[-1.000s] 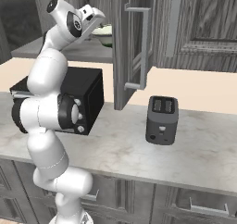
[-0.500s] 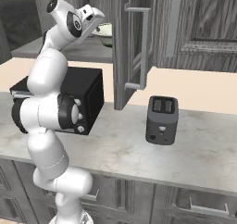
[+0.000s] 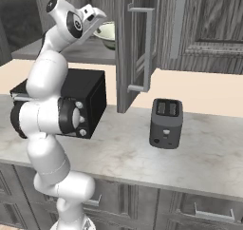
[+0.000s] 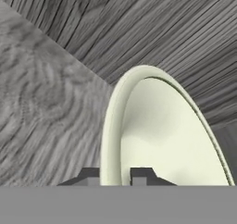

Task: Move the bowls from the cabinet to the plates on the dining table.

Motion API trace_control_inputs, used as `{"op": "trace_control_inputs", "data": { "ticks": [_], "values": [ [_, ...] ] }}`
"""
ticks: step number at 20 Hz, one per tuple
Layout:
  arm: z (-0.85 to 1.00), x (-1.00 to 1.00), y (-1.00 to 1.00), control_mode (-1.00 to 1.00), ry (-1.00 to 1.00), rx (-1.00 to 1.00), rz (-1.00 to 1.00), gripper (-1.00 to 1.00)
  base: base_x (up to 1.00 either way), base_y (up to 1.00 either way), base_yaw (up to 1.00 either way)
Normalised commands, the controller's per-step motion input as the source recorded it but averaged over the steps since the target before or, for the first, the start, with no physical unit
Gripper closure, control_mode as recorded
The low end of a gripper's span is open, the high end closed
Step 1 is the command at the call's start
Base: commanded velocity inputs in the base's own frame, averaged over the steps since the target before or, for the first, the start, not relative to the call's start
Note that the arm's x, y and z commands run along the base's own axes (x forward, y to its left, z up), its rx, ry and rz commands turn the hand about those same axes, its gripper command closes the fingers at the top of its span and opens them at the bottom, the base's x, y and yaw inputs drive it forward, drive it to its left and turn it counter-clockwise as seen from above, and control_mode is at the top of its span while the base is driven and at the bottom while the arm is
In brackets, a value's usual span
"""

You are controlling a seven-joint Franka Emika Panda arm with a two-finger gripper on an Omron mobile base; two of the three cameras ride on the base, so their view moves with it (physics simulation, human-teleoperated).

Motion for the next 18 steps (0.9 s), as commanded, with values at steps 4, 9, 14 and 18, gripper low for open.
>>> {"op": "trace_control_inputs", "data": {
  "ticks": [4,9,14,18],
  "values": [
    [0.00,-0.43,0.08,-1.00,0.02,0.00,0.00,1.00,0.00,0.00,0.00],
    [0.00,-0.51,0.08,-1.00,0.06,0.00,0.00,1.00,0.00,0.00,0.00],
    [0.00,-0.48,0.06,-1.00,0.07,0.00,0.00,1.00,0.00,0.00,0.00],
    [0.00,-0.56,0.17,-1.00,0.04,0.00,0.03,1.00,0.00,0.00,0.00]
  ]
}}
